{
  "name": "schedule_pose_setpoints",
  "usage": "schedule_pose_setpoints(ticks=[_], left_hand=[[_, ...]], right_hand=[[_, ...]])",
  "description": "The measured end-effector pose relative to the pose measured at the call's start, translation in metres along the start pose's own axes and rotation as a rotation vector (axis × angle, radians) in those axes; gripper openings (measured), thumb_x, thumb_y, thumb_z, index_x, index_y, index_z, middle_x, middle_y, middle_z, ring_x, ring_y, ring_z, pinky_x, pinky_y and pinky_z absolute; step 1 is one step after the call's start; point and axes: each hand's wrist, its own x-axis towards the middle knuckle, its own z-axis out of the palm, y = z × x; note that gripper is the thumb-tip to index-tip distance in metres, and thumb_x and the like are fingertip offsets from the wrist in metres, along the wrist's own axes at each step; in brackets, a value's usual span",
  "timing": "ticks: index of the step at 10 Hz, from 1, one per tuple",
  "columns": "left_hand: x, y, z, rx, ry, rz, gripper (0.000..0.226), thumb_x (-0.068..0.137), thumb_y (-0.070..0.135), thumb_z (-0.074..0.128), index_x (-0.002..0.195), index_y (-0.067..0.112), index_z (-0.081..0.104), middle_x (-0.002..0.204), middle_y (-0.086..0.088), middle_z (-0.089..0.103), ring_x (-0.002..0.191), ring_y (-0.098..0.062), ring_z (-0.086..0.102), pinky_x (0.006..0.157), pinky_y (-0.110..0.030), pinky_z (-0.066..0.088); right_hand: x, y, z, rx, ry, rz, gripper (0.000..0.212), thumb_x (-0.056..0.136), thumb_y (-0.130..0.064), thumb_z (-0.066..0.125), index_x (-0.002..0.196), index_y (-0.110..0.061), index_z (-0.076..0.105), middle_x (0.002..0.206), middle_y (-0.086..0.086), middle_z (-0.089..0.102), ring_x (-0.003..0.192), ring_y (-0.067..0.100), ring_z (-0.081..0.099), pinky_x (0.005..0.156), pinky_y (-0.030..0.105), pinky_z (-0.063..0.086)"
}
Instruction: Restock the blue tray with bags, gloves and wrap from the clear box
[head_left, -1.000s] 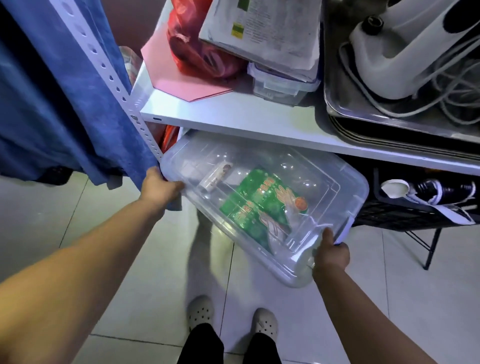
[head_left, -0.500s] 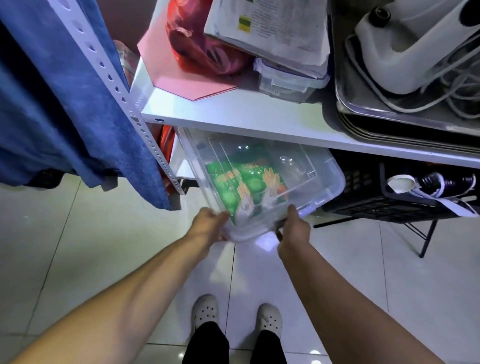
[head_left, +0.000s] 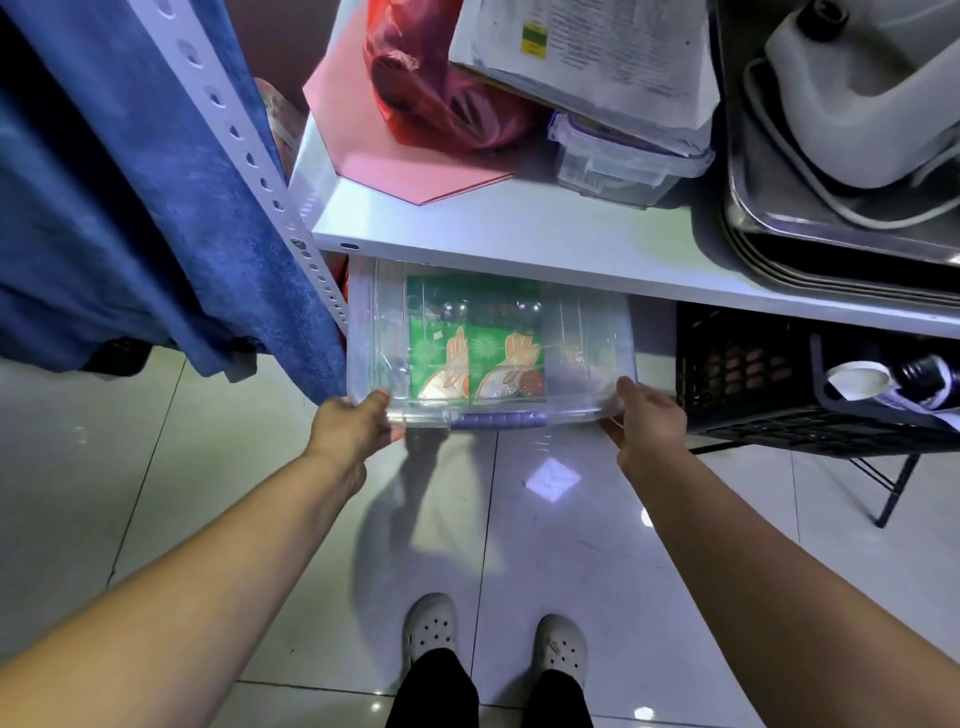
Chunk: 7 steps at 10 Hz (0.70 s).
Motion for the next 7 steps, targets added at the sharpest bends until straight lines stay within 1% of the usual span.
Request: schedule_pose_setpoints(ticks=[1, 2, 3, 4, 5, 6, 7], left_hand=[[0.010, 0.021, 0.005, -0.070, 0.030, 0.073, 0.016, 0.091, 0.013, 0.056, 0.081, 0.002, 0.049, 0.079, -0.014, 0.052, 0.069, -0.029, 0.058, 0.054, -0.023, 0.057], [0.028, 0.043, 0.012, -0.090, -0.004, 0.128, 0.016, 0.088, 0.009, 0.061, 0.075, 0.009, 0.050, 0.071, -0.011, 0.053, 0.060, -0.022, 0.055, 0.057, -0.030, 0.052], [0.037, 0.046, 0.020, -0.066, 0.000, 0.128, 0.012, 0.083, 0.004, 0.065, 0.089, 0.004, 0.054, 0.080, -0.014, 0.058, 0.063, -0.021, 0.057, 0.057, -0.027, 0.050], [0.049, 0.045, 0.032, -0.012, 0.093, 0.105, 0.044, 0.079, 0.008, 0.070, 0.117, -0.002, 0.051, 0.107, -0.022, 0.063, 0.086, -0.030, 0.061, 0.084, -0.047, 0.052], [0.054, 0.048, 0.034, 0.056, 0.114, 0.106, 0.049, 0.078, 0.013, 0.071, 0.122, 0.002, 0.050, 0.112, -0.022, 0.064, 0.089, -0.031, 0.062, 0.092, -0.051, 0.050], [0.045, 0.052, 0.034, 0.267, 0.145, 0.136, 0.047, 0.080, 0.020, 0.069, 0.118, 0.002, 0.048, 0.111, -0.019, 0.063, 0.087, -0.034, 0.063, 0.083, -0.042, 0.052], [0.022, 0.049, 0.037, 0.555, 0.150, 0.205, 0.046, 0.080, 0.021, 0.067, 0.118, 0.002, 0.049, 0.111, -0.017, 0.062, 0.097, -0.038, 0.060, 0.072, -0.038, 0.050]], right_hand=[[0.000, -0.007, 0.007, 0.058, -0.070, -0.061, 0.019, 0.087, -0.012, 0.063, 0.104, -0.004, 0.060, 0.082, 0.008, 0.061, 0.068, 0.018, 0.062, 0.068, 0.029, 0.055], [0.002, -0.014, 0.020, 0.025, -0.185, -0.120, 0.036, 0.087, -0.004, 0.061, 0.121, -0.002, 0.050, 0.097, 0.013, 0.060, 0.072, 0.018, 0.064, 0.079, 0.029, 0.055], [-0.001, -0.012, 0.022, -0.086, -0.203, -0.150, 0.037, 0.087, 0.001, 0.058, 0.123, -0.002, 0.049, 0.097, 0.014, 0.062, 0.072, 0.017, 0.065, 0.076, 0.025, 0.054], [-0.006, 0.003, 0.010, -0.241, -0.161, -0.207, 0.025, 0.088, 0.003, 0.052, 0.111, 0.000, 0.059, 0.082, 0.006, 0.063, 0.069, 0.015, 0.063, 0.068, 0.019, 0.054], [-0.009, 0.012, -0.005, -0.323, -0.172, -0.230, 0.019, 0.089, 0.004, 0.049, 0.103, 0.000, 0.061, 0.082, 0.008, 0.063, 0.068, 0.015, 0.063, 0.059, 0.016, 0.054], [-0.020, 0.020, -0.025, -0.533, -0.178, -0.300, 0.018, 0.090, -0.002, 0.049, 0.101, -0.006, 0.063, 0.092, 0.010, 0.066, 0.071, 0.014, 0.064, 0.065, 0.027, 0.054], [-0.031, 0.020, -0.040, -0.761, -0.140, -0.364, 0.020, 0.091, -0.008, 0.050, 0.104, -0.010, 0.065, 0.099, 0.009, 0.069, 0.080, 0.019, 0.066, 0.076, 0.035, 0.054]])
